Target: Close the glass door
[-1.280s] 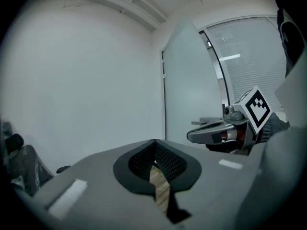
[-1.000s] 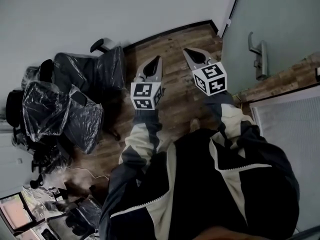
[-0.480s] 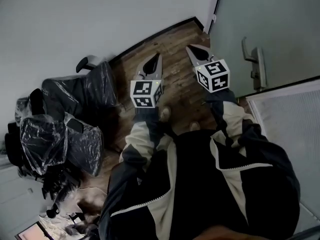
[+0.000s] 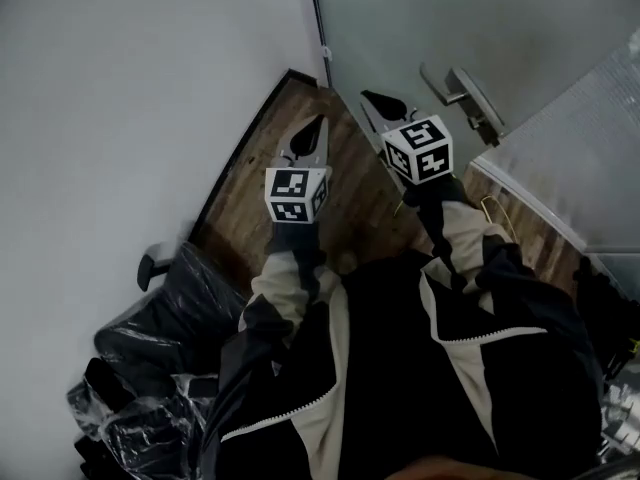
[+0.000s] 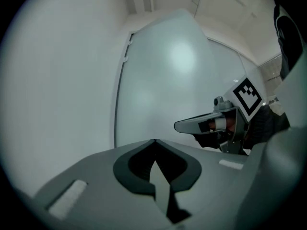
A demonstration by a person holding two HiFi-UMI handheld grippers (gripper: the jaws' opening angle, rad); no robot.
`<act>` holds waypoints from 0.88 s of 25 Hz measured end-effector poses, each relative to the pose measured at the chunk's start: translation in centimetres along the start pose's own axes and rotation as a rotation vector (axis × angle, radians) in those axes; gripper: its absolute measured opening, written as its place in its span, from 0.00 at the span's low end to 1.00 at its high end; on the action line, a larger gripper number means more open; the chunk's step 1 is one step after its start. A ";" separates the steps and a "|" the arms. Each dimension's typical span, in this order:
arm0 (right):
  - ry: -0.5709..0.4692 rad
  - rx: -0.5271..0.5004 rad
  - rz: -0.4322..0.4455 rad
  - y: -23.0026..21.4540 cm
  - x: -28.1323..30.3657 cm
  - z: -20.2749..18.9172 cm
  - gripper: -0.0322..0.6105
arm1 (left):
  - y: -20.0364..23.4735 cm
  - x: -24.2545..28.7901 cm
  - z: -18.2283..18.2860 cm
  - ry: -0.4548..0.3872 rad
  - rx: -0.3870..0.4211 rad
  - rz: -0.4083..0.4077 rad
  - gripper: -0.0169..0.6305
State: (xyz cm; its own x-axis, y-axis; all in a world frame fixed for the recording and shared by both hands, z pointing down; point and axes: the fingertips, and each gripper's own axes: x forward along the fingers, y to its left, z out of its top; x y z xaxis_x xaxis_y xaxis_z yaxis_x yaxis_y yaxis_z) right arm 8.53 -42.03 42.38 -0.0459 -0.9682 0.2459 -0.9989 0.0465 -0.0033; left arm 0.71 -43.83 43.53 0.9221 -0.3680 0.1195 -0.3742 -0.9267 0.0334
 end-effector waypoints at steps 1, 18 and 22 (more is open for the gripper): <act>0.006 -0.011 -0.036 -0.6 -0.5 -0.2 0.06 | -0.3 0.5 0.1 -0.001 0.003 -0.030 0.04; 0.128 -0.030 -0.588 -11.2 -14.7 -4.7 0.06 | -13.3 10.0 1.1 0.005 0.043 -0.551 0.04; 0.347 -0.310 -0.628 -11.5 -13.7 -4.4 0.06 | -14.1 9.9 1.5 -0.006 0.037 -0.575 0.04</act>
State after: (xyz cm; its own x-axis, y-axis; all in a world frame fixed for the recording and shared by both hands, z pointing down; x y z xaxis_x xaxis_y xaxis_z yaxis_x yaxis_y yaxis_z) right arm 20.70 -28.23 43.27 0.5834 -0.7060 0.4014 -0.7868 -0.3688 0.4949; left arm 15.23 -34.56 42.75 0.9769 0.1956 0.0865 0.1912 -0.9799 0.0561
